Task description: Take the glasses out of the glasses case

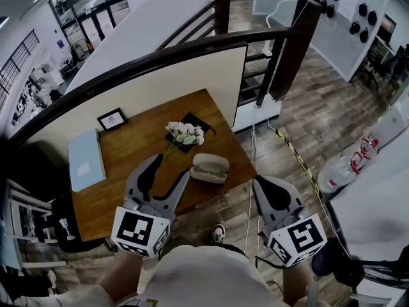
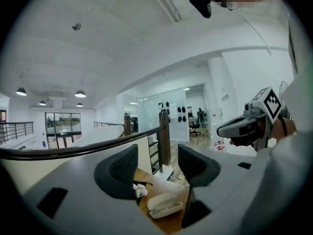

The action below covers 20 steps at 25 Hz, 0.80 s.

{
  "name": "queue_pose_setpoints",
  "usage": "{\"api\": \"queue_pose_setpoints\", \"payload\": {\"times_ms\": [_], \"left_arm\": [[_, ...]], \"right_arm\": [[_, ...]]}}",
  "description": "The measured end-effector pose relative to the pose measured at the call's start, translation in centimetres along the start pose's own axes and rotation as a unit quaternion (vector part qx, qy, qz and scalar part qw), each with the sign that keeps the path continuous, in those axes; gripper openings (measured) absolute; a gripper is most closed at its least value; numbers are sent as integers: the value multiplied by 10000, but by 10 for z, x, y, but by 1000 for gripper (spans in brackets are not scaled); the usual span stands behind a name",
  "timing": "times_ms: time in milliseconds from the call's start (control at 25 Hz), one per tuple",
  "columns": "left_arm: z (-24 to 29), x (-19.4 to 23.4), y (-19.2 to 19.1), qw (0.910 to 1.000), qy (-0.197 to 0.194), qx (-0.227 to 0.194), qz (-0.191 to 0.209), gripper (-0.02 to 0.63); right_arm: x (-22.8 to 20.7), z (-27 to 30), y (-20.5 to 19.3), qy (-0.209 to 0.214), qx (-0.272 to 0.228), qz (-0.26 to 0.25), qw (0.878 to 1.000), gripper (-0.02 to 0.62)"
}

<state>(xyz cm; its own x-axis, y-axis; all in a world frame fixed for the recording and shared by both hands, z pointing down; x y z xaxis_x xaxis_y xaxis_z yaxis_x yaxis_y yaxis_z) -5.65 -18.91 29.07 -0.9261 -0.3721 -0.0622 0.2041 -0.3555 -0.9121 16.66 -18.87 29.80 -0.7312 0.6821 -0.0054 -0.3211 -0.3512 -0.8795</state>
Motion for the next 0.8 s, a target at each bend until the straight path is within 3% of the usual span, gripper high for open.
{"api": "queue_pose_setpoints", "payload": {"times_ms": [360, 800], "left_arm": [[16, 5, -6, 9992, 298, 243, -114, 255], [53, 11, -20, 9963, -223, 750, 364, 256]], "right_arm": [[-27, 31, -7, 415, 175, 100, 9989, 3], [-49, 48, -14, 84, 367, 493, 9981, 3]]}}
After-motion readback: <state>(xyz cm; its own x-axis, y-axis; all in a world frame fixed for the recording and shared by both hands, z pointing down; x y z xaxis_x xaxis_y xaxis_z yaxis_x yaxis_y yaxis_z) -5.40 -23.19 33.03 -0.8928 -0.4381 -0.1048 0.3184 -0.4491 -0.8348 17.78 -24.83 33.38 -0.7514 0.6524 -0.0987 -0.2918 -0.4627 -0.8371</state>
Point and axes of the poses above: the fingertips, and each gripper's own axes: z forward along the fingers, x to its left, y out of its top, the point moved 5 cm from there along -z, backward along the fingers, and after that the axes turned 15 degrees about x, right-handed, at the moved point
